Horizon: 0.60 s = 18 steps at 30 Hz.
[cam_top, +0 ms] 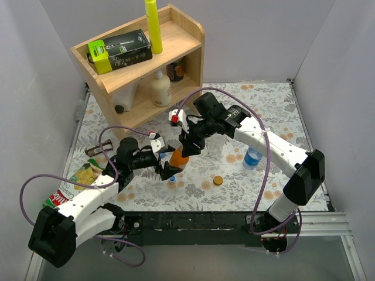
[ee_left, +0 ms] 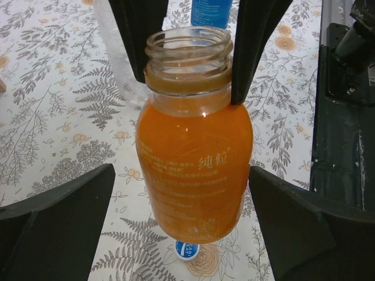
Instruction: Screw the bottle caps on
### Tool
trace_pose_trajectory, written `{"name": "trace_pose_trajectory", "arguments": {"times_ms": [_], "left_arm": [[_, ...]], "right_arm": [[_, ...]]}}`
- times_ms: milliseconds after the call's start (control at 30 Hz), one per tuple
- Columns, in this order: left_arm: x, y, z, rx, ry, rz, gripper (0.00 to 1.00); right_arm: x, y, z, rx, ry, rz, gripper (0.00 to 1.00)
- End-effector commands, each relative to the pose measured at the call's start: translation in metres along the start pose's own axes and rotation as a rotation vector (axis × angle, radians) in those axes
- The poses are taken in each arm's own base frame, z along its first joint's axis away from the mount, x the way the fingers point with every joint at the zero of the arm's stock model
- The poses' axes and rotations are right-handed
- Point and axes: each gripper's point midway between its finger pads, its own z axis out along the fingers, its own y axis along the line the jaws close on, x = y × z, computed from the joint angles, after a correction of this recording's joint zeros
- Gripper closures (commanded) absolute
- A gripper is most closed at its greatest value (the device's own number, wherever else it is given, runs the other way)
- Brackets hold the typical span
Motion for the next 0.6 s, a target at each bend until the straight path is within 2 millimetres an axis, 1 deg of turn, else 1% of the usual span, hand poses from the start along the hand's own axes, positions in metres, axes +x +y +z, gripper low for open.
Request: {"name": "trace_pose_trajectory", "arguments": {"times_ms": [0,167,367,467,500,567], "left_arm": [[-0.011,-0.01,0.002,0.07,-0.031,0.01,0.02],[-0.011,-0.009,0.007,0.096,-0.015,-0.011,0.11],[-0.015,-0.005,0.01,0.091,-0.029,-0.003,0.19],[-0.017,-0.005,0.01,0.087,-0.035,-0.005,0.26],[-0.016,-0.006,0.009,0.089,-0.036,-0.007,0.34],[-0.016,-0.007,0.009,0.09,-0.036,-0.014,0.43]], "right_arm": [[-0.036,0.003,-0.01,-0.008,-0.096,-0.024,0.8],[-0.036,0.006,-0.008,-0.019,-0.092,-0.031,0.8],[-0.03,0.014,-0.001,-0.036,-0.07,-0.036,0.8],[-0.029,0.014,0.0,-0.034,-0.065,-0.04,0.8],[-0.028,0.013,0.0,-0.032,-0.063,-0.04,0.79],[-0.025,0.013,0.0,-0.027,-0.054,-0.039,0.74]]}}
